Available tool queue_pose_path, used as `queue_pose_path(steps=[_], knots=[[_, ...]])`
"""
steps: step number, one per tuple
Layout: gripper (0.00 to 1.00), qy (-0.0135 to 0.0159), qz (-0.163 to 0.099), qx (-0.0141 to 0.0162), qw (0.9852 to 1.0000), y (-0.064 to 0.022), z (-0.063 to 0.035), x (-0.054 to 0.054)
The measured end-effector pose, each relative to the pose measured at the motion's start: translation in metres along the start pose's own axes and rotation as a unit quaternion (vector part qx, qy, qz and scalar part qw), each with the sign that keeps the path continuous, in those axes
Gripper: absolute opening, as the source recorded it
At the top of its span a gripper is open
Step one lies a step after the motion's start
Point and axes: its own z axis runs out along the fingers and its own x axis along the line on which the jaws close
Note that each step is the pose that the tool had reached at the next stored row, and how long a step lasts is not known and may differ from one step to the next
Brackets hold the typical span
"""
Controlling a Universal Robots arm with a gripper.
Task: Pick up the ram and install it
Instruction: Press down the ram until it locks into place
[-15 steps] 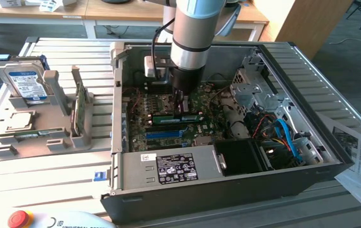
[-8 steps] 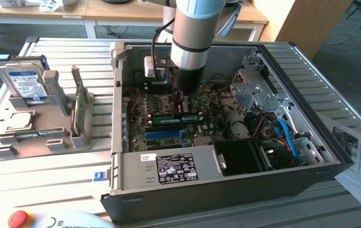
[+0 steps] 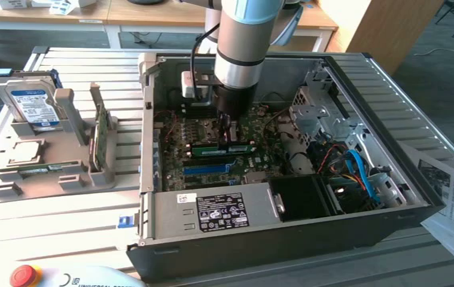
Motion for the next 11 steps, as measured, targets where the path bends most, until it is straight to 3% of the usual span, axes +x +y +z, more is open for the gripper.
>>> queue_pose_path(steps=[11], knots=[[0.1,0.0001,0.0,0.0,1.0,0.0001,0.0008,0.0]])
